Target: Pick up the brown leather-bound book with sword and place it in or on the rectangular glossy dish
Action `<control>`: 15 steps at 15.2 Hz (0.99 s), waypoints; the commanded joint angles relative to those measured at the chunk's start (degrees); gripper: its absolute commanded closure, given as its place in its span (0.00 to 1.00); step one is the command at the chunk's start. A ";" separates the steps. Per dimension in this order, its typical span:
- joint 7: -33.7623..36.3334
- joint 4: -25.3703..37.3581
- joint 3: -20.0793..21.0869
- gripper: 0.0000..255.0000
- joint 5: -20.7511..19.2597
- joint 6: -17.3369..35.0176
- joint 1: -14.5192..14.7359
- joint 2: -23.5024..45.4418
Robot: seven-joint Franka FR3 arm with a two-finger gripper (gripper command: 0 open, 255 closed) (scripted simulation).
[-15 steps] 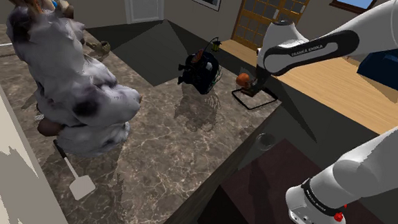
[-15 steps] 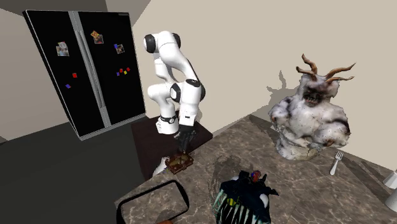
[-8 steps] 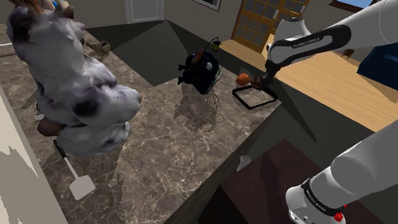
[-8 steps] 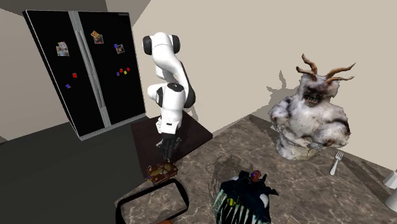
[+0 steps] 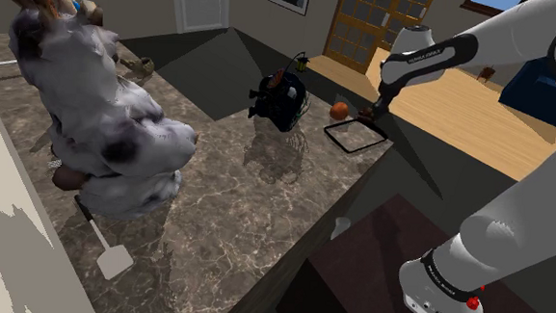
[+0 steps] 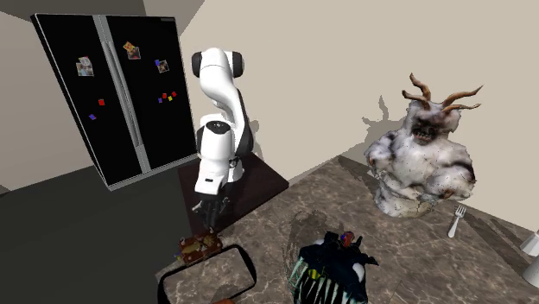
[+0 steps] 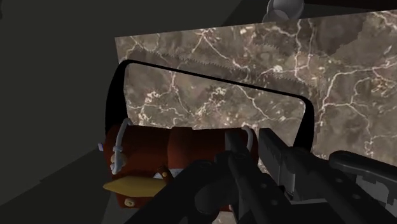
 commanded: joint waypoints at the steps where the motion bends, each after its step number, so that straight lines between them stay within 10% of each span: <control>1: 0.13 -0.33 -0.07 1.00 -0.08 1.50 -0.10 1.11; 15: 2.17 -2.68 -0.39 1.00 -1.17 10.68 -0.29 8.04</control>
